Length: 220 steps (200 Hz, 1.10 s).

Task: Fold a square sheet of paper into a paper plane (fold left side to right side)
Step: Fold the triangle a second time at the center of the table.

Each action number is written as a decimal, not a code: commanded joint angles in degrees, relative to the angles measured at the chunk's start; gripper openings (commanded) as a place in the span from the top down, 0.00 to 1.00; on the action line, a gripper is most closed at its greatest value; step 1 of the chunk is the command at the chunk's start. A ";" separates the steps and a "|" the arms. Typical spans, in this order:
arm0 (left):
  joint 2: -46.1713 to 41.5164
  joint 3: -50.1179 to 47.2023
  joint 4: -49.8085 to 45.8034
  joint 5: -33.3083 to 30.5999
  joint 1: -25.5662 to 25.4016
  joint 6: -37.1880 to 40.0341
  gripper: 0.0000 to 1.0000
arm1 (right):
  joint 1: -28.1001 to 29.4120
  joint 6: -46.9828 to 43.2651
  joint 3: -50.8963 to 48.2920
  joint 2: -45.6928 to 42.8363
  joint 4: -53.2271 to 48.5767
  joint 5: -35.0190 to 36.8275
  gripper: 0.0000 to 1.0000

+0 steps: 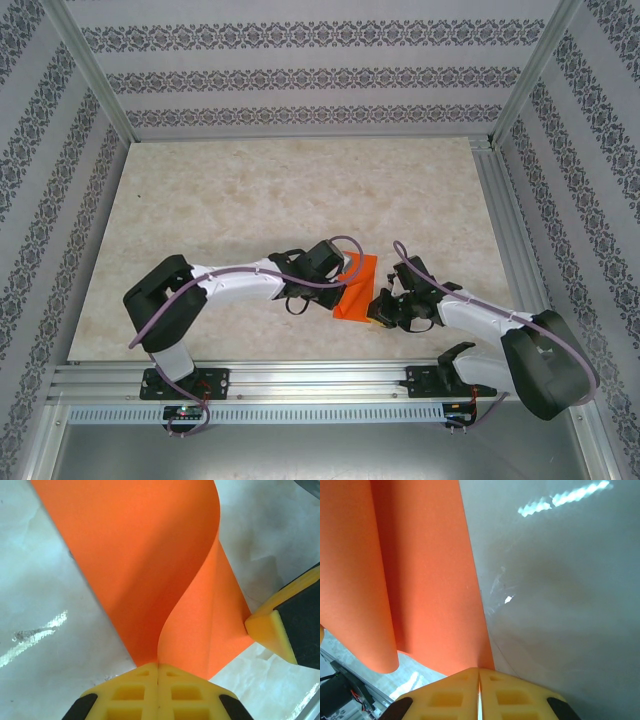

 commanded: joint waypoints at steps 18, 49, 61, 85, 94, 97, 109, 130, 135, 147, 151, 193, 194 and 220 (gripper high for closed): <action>1.80 2.86 -1.26 0.10 1.36 2.80 0.99 | 1.16 -1.34 -0.32 1.60 -4.37 5.26 0.90; 3.38 3.53 -1.17 0.22 2.05 3.54 0.99 | 1.34 -1.49 1.61 1.86 -4.76 5.53 0.90; 4.07 3.70 -0.94 0.67 2.31 3.78 0.99 | 1.43 -1.57 1.70 1.95 -4.89 5.57 0.90; 5.31 4.16 -0.84 0.95 2.58 4.03 0.99 | 1.54 -1.57 1.78 2.13 -4.86 5.52 0.90; 5.68 4.23 -0.75 1.02 2.60 4.06 0.99 | 1.52 -1.57 1.78 2.13 -4.91 5.52 0.90; 5.79 4.30 -0.68 1.07 2.65 4.09 0.99 | 1.52 -1.57 1.78 2.13 -4.85 5.55 0.90; 6.18 4.54 -0.58 1.14 2.73 4.13 0.99 | 1.52 -1.67 1.78 2.14 -5.08 5.61 0.90; 6.66 4.81 -0.18 1.56 2.86 4.11 0.99 | 1.52 -1.81 1.87 2.22 -5.35 5.83 0.90; 6.74 4.91 -0.14 1.60 2.86 4.15 0.98 | 1.56 -1.75 1.79 2.21 -5.35 5.81 0.90; 6.96 5.20 -0.13 1.65 2.95 4.24 0.99 | 1.60 -1.76 1.77 2.23 -5.35 5.90 0.90; 7.07 5.28 -0.18 1.64 2.95 4.20 0.99 | 1.61 -1.83 1.78 2.22 -5.36 5.88 0.90; 7.27 5.64 -0.05 1.69 3.30 4.52 0.99 | 1.61 -1.86 1.78 2.22 -5.53 5.96 0.90; 7.32 5.64 -0.05 1.67 3.26 4.51 0.98 | 1.56 -1.85 1.78 2.22 -5.48 6.01 0.90; 8.01 6.03 -0.04 1.73 3.48 4.76 0.98 | 1.60 -1.83 1.78 2.38 -5.60 5.99 0.90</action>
